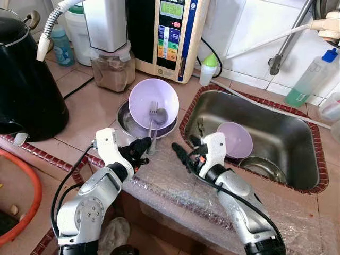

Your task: Kitchen organization

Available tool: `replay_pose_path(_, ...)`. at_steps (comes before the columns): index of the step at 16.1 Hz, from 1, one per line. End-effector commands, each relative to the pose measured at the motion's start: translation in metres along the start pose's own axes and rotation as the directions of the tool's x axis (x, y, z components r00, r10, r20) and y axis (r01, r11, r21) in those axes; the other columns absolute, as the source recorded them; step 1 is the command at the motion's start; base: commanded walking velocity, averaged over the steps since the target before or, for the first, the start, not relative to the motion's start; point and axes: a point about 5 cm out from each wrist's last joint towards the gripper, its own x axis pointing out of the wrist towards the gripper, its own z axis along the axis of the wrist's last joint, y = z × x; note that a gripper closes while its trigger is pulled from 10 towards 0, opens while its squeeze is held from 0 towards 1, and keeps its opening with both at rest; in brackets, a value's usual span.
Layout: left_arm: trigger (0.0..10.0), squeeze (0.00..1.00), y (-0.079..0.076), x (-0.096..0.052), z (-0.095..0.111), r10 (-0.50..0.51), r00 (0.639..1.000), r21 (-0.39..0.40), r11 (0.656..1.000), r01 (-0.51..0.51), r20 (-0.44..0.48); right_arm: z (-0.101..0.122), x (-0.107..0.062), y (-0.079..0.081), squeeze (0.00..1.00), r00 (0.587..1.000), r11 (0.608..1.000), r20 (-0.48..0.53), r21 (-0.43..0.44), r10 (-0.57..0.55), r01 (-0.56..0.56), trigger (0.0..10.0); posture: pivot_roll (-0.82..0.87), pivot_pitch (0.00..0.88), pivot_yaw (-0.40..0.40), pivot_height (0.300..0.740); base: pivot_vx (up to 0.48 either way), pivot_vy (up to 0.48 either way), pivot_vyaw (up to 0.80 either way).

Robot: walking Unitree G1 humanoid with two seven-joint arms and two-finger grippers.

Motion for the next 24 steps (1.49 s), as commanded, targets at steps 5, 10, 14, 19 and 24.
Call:
replay_pose_path(5, 0.0, 0.0, -0.003, 0.003, 0.002, -0.01, 1.0, -0.008, 1.0, 0.01, 0.005, 0.003, -0.002, 0.006, 0.0, 0.999, 0.999, 0.006, 0.007, 0.046, -0.046, 10.0, 0.03, 0.0, -0.037, 0.74, 0.0, 0.0, 0.0)
replay_pose_path(10, 0.0, 0.0, -0.008, 0.002, 0.013, -0.023, 0.996, -0.011, 1.0, 0.024, 0.088, 0.01, 0.001, 0.0, 0.0, 0.999, 1.0, 0.027, -0.009, 0.027, -0.027, 10.0, 0.03, 0.0, -0.042, 0.74, 0.0, 0.0, 0.0)
replay_pose_path(14, 0.0, 0.0, -0.012, 0.001, 0.025, -0.048, 0.987, 0.03, 0.999, 0.044, 0.151, 0.011, 0.002, -0.002, 0.0, 0.999, 1.0, 0.04, -0.008, 0.004, -0.004, 10.0, 0.03, 0.0, -0.041, 0.74, 0.0, 0.0, 0.0)
replay_pose_path(19, 0.0, 0.0, -0.015, -0.001, 0.03, -0.07, 0.982, 0.111, 0.993, 0.05, 0.178, 0.013, 0.004, -0.006, 0.0, 0.998, 1.0, 0.051, -0.006, -0.022, 0.023, 10.0, 0.04, 0.0, -0.037, 0.74, 0.0, 0.0, 0.0)
replay_pose_path(24, 0.0, 0.0, -0.013, -0.001, 0.031, -0.063, 0.982, 0.123, 0.992, 0.042, 0.179, 0.012, 0.005, -0.007, 0.0, 0.998, 0.999, 0.052, -0.004, -0.036, 0.036, 10.0, 0.04, 0.0, -0.034, 0.74, 0.0, 0.0, 0.0)
